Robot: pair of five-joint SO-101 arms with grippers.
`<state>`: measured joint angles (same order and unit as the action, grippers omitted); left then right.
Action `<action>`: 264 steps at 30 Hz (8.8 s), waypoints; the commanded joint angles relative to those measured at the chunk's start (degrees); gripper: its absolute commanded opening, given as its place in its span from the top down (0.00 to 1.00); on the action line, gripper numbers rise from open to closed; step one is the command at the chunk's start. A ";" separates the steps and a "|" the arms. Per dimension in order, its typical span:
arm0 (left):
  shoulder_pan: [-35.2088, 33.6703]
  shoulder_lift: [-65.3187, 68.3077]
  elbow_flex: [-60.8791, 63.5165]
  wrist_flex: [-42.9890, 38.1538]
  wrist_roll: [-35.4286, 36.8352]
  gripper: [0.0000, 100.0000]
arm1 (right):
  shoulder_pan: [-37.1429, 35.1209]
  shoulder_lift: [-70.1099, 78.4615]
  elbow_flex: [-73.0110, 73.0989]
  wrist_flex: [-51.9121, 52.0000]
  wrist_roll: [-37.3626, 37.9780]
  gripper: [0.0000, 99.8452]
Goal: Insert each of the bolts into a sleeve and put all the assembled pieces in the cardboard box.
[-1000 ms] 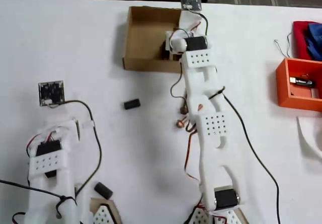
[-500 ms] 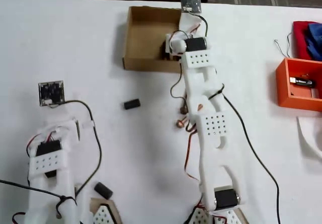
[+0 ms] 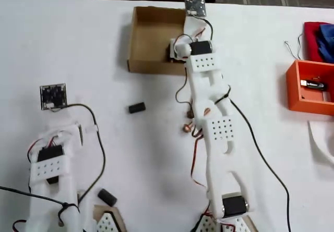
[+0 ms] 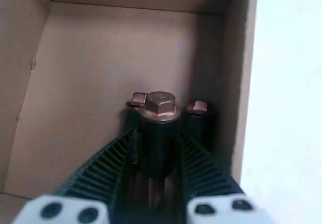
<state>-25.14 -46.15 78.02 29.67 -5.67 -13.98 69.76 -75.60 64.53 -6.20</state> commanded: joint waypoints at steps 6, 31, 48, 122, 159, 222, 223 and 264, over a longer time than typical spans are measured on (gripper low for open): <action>-0.09 -0.44 -0.13 -0.97 -0.26 0.94 | 0.40 -0.75 -0.44 -1.54 -0.09 0.98; -0.09 -0.44 -0.13 -0.97 -0.35 0.94 | 0.48 -1.19 -0.79 -1.63 -0.09 0.91; -0.09 -0.44 -0.13 -0.97 -0.35 0.94 | 1.63 -15.69 -18.11 22.46 0.00 0.91; -68.04 47.47 -97.71 47.82 14.59 0.94 | -52.26 -77.85 103.38 1.36 15.65 0.82; -71.47 59.78 -121.98 60.04 14.33 0.94 | -51.74 -81.89 89.93 12.18 13.54 0.78; -70.15 60.22 -121.54 59.69 14.42 0.94 | -46.37 -80.31 93.01 11.91 2.02 0.77; -70.15 60.22 -121.54 59.69 14.42 0.94 | -47.43 -79.78 90.99 15.60 2.02 0.77; -70.59 59.78 -121.98 60.13 14.51 0.94 | -67.38 -57.71 81.76 16.48 -3.52 0.73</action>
<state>-95.74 14.33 -41.45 89.71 8.66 -81.14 11.38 7.12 81.14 -8.31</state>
